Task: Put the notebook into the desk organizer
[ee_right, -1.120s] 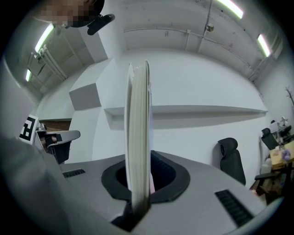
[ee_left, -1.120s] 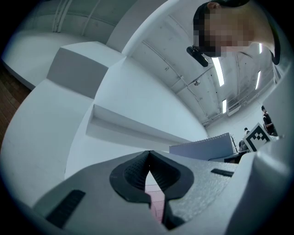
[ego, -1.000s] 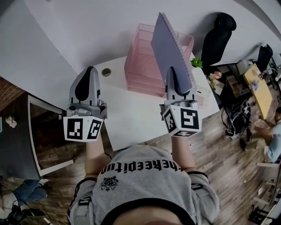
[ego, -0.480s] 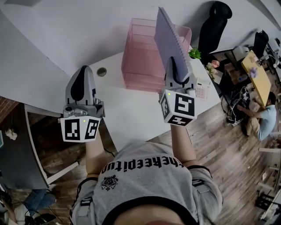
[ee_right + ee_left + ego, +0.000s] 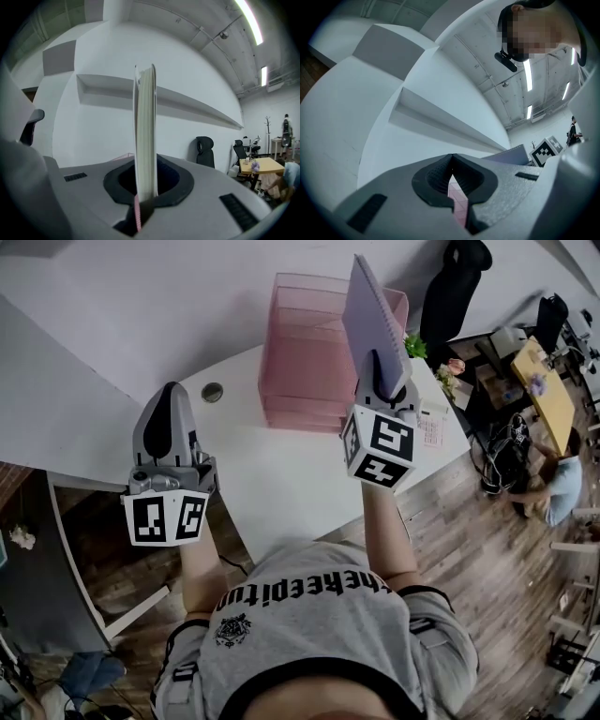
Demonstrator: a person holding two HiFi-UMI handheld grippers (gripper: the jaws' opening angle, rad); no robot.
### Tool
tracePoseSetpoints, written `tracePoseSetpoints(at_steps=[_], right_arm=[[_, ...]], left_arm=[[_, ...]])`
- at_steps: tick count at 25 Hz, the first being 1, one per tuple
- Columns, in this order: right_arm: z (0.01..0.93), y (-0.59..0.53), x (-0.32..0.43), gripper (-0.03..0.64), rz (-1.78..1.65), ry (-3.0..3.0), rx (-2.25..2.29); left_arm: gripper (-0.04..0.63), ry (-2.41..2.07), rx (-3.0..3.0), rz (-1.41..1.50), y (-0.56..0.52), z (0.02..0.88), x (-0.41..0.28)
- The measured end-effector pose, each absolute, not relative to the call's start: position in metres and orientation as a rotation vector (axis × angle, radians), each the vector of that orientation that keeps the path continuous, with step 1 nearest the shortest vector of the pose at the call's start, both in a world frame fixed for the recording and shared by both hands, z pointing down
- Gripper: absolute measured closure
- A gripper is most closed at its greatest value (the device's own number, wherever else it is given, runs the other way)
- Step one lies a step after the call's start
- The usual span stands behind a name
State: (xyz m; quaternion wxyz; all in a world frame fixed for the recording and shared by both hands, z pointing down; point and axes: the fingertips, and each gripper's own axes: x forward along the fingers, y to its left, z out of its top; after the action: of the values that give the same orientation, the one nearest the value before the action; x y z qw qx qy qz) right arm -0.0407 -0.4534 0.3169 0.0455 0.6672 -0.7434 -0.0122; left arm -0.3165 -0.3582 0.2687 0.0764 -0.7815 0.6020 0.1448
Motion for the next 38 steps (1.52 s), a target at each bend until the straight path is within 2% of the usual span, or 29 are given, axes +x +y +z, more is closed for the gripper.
tracePoseSetpoints(at_steps=[13,28,38], right_arm=[[0.335,-0.48,-0.051,0.584,-0.211,-2.014,2.024],[0.378,-0.483,-0.112,0.584,-0.427,-1.921,1.552],[0.413,-0.49,-0.121,0.581,-0.452,-1.831,1.322]], left_arm=[[0.592,1.837,-2.35,0.447,-0.37,0.284,-0.338],[0.592,1.868,-2.33,0.452,-0.365,0.287,-0.346],[0.592,1.877,-2.334,0.451,-0.366,0.29,-0.348]])
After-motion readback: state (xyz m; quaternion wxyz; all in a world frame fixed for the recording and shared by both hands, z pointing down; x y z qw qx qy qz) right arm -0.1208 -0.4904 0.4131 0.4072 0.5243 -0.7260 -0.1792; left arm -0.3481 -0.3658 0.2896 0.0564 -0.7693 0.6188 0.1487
